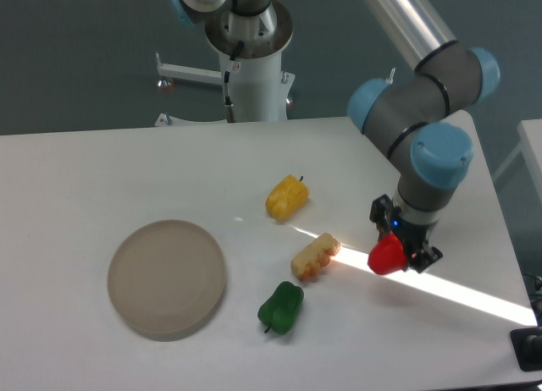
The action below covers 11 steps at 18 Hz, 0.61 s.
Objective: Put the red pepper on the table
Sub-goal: 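Lift and carry the red pepper with the gripper toward the table center, then lower the red pepper onto the table beside the yellow vegetable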
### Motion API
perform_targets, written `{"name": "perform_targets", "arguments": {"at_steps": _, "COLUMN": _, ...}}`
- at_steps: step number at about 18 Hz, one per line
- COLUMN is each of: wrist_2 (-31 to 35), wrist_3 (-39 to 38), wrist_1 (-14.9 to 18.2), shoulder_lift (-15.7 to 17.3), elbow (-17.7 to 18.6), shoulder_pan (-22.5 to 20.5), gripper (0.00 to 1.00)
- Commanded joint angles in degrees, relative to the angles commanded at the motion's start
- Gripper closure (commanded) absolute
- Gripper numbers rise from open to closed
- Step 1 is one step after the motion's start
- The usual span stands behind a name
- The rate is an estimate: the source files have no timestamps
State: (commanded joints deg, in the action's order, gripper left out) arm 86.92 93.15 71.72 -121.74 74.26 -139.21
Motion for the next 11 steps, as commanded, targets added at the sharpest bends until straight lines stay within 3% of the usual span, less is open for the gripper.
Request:
{"name": "perform_targets", "arguments": {"at_steps": 3, "wrist_2": 0.0, "wrist_3": 3.43, "wrist_1": -0.52, "shoulder_lift": 1.41, "elbow": 3.43, "shoulder_pan": -1.67, "gripper": 0.44}}
{"name": "perform_targets", "arguments": {"at_steps": 5, "wrist_2": -0.17, "wrist_3": 4.75, "wrist_1": -3.32, "shoulder_lift": 1.94, "elbow": 5.53, "shoulder_pan": -2.46, "gripper": 0.43}}
{"name": "perform_targets", "arguments": {"at_steps": 11, "wrist_2": -0.26, "wrist_3": 5.2, "wrist_1": -4.66, "shoulder_lift": 1.68, "elbow": 5.55, "shoulder_pan": -2.82, "gripper": 0.44}}
